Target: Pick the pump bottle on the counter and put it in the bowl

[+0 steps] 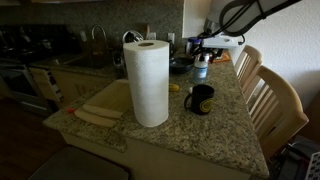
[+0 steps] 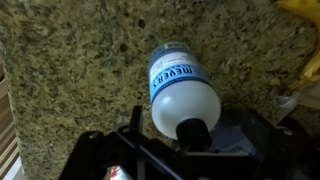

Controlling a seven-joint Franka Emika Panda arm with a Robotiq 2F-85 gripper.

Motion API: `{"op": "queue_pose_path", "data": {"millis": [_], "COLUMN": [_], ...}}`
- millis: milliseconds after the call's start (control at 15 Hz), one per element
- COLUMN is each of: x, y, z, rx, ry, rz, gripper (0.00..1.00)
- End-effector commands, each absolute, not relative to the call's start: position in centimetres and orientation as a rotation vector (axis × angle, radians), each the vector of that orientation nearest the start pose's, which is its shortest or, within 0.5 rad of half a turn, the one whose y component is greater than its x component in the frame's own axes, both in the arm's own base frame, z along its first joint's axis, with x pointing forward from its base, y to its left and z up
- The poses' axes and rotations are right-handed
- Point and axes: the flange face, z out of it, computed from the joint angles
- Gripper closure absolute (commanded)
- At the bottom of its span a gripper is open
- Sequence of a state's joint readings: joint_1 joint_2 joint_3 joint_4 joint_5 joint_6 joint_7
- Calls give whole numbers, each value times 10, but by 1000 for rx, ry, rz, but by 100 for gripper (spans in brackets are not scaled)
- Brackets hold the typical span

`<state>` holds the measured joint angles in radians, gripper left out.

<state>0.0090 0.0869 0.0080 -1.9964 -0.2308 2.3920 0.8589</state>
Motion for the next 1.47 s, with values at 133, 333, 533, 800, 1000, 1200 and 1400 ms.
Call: {"op": "queue_pose_path", "data": {"millis": [133, 333, 533, 800, 1000, 1200, 1400], "x": [603, 603, 603, 602, 603, 603, 605], "y": [6, 8, 17, 23, 25, 22, 21], "z": [439, 432, 418, 411, 410, 415, 416], "rx": [-2958, -2996, -3032, -3033, -3035, -3012, -3017], "ry": [1149, 1210, 1222, 1194, 1191, 1265, 1295], "rz": [-604, -676, -603, -557, -555, -722, -737], "gripper": [0, 0, 0, 0, 0, 0, 0]}}
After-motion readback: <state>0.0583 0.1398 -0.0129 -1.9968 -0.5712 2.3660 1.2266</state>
